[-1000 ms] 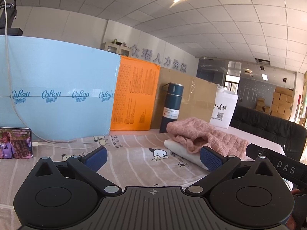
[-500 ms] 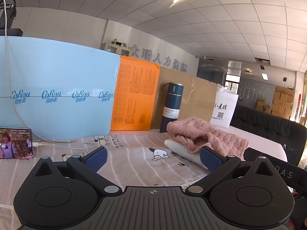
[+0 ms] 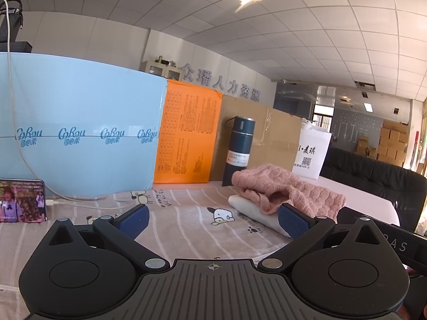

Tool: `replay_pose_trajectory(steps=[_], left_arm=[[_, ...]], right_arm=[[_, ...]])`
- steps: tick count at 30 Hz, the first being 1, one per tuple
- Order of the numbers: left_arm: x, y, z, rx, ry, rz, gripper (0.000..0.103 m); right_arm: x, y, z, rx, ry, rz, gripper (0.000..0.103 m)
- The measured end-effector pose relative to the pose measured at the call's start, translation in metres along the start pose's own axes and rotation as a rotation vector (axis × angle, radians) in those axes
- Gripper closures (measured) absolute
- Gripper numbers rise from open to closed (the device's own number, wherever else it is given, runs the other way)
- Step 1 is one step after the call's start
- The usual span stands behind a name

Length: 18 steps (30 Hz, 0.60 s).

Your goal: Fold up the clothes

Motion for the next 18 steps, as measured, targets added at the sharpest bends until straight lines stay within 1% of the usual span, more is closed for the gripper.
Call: replay_pose_trajectory(steps=[18], left_arm=[[0.0006, 0.0001, -0.0007, 0.01, -0.001, 0.002, 0.0]], right_arm=[[0.0004, 0.0007, -0.0021, -0.001, -0.003, 0.001, 0.0]])
Point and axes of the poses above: each gripper's, at about its wrist camera, not at the fingertips, and z roughly the way its jaws point, x to its right, y to its underside, the point moved 3 cm from there along z, roughly the way its jaws point, and after that the axes turned 1 degree about -x, right-handed, at the moved point
